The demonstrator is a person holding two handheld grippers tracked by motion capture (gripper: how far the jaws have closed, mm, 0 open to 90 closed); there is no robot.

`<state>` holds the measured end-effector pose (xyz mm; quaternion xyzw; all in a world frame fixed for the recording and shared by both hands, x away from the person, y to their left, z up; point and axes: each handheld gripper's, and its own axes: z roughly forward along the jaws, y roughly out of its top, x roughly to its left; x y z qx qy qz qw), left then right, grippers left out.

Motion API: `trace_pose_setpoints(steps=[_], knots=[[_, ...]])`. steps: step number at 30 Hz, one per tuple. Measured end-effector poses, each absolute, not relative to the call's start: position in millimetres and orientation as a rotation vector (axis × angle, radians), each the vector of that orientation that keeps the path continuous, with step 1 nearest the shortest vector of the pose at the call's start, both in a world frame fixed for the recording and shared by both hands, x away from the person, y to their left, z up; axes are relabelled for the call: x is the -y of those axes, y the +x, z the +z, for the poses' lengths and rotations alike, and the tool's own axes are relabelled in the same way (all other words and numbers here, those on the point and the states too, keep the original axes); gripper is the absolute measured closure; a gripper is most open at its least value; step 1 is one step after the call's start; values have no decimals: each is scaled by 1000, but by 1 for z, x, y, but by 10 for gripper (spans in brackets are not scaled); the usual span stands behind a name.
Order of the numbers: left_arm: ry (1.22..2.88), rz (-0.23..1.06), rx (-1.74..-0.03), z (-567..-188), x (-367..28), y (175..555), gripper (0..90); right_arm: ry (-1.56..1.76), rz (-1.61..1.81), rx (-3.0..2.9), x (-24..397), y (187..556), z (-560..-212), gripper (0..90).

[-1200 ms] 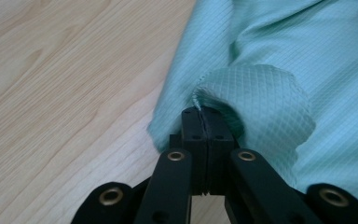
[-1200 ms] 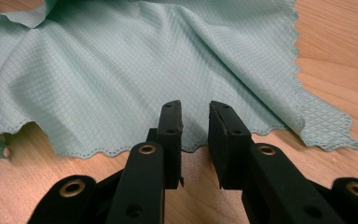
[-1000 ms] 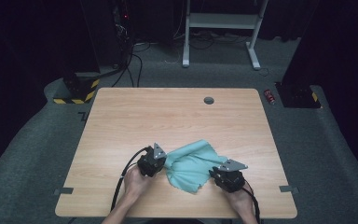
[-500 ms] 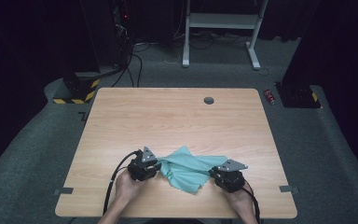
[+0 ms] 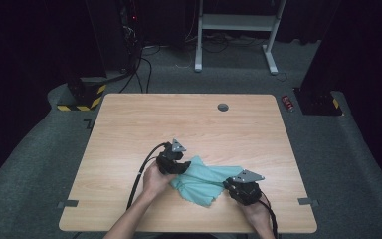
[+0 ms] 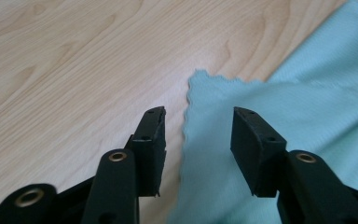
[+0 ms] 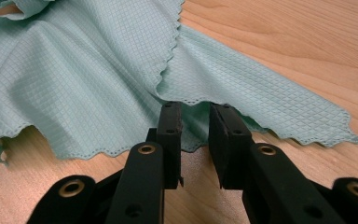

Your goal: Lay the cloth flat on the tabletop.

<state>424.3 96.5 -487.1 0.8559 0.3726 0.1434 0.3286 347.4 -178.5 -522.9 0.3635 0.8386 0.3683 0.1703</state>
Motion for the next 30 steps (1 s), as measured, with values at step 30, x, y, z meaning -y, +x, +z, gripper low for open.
trace_pose_setpoints(steps=[30], knots=[[2391,462,-919,-491,-70,454,900,1025,1045,-2380,178,347,-523,742]])
